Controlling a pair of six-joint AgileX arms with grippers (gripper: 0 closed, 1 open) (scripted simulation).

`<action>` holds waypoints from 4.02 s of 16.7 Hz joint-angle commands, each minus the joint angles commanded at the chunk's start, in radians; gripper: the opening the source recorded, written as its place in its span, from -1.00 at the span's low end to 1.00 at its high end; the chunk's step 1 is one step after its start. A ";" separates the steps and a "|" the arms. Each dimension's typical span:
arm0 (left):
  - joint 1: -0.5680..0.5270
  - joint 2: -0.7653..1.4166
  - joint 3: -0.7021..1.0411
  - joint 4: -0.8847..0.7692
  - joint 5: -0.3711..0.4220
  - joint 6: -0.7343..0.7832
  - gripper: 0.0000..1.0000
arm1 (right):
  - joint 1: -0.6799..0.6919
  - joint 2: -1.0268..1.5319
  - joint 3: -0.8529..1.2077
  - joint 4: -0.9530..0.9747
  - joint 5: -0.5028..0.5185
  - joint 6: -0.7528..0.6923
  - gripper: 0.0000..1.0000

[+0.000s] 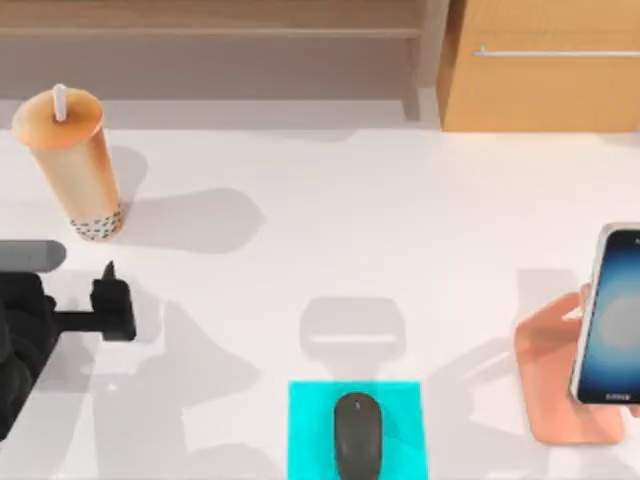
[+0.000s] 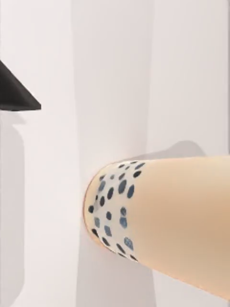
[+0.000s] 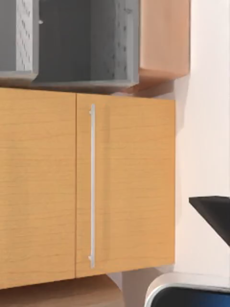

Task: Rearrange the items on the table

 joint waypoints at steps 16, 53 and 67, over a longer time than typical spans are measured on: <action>0.010 0.207 0.234 0.267 -0.007 0.022 1.00 | 0.000 0.000 0.000 0.000 0.000 0.000 1.00; 0.018 0.225 0.356 0.162 0.002 0.024 -1.00 | 0.000 0.000 0.000 0.000 0.000 0.000 1.00; 0.202 0.130 0.440 0.193 0.090 0.145 -1.00 | 0.000 0.000 0.000 0.000 0.000 0.000 1.00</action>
